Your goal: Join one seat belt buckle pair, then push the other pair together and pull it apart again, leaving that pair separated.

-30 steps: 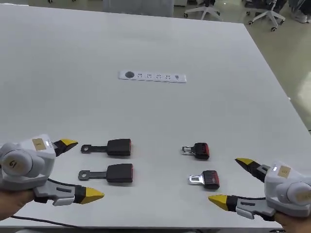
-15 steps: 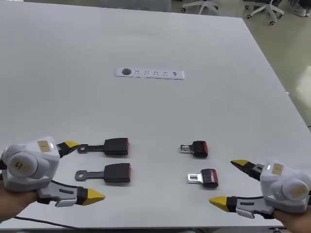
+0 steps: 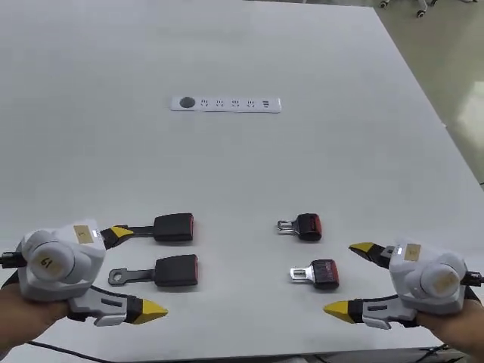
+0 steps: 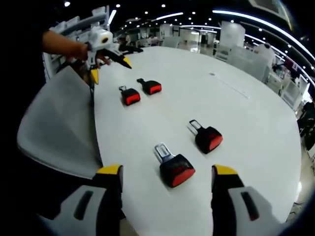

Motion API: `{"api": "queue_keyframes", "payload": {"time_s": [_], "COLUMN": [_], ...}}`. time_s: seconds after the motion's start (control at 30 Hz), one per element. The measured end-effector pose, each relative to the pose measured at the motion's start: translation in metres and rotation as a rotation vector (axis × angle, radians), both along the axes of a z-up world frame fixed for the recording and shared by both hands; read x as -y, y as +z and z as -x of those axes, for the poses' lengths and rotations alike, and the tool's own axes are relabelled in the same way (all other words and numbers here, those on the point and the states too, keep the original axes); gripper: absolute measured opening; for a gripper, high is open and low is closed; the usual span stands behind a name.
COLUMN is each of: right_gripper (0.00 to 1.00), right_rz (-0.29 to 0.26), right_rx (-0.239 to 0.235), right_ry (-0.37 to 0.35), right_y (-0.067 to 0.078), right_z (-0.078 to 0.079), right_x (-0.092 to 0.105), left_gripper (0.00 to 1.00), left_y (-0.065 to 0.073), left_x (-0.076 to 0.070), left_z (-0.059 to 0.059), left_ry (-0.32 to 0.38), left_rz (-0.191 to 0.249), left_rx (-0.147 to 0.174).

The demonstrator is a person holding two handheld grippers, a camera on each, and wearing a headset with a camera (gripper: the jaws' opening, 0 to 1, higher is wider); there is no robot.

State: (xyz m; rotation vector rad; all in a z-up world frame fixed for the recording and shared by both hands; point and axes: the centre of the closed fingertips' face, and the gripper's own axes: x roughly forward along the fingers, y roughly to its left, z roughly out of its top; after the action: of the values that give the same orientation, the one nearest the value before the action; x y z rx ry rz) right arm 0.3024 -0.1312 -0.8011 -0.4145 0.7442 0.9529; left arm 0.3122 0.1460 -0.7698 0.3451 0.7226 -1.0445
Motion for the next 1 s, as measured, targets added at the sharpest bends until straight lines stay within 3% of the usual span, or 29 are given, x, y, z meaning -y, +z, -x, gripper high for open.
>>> {"api": "queue_keyframes", "payload": {"time_s": [0.2,0.43,0.73,1.0], "right_gripper": [0.74,0.7,0.66,0.61], "right_rz": [0.018,0.064,0.086,0.116], "right_rx": [-0.028,-0.078,-0.128,-0.151], "right_ry": [0.03,0.08,0.134,0.186], "right_y": [-0.01,-0.028,-0.043,-0.051], "right_z": [-0.006,-0.008,-0.009,-0.011], "right_x": [-0.001,0.002,0.001,0.0], "left_gripper": [0.88,0.85,0.79,0.75], "left_y": [-0.01,-0.03,-0.05,-0.067], "left_x": [0.004,0.007,0.012,0.015], "left_z": [-0.009,-0.012,-0.019,-0.018], "left_ry": [-0.027,-0.064,-0.087,-0.129], "left_rz": [-0.008,-0.04,-0.061,-0.1], "left_rx": [-0.015,-0.048,-0.086,-0.116]}}
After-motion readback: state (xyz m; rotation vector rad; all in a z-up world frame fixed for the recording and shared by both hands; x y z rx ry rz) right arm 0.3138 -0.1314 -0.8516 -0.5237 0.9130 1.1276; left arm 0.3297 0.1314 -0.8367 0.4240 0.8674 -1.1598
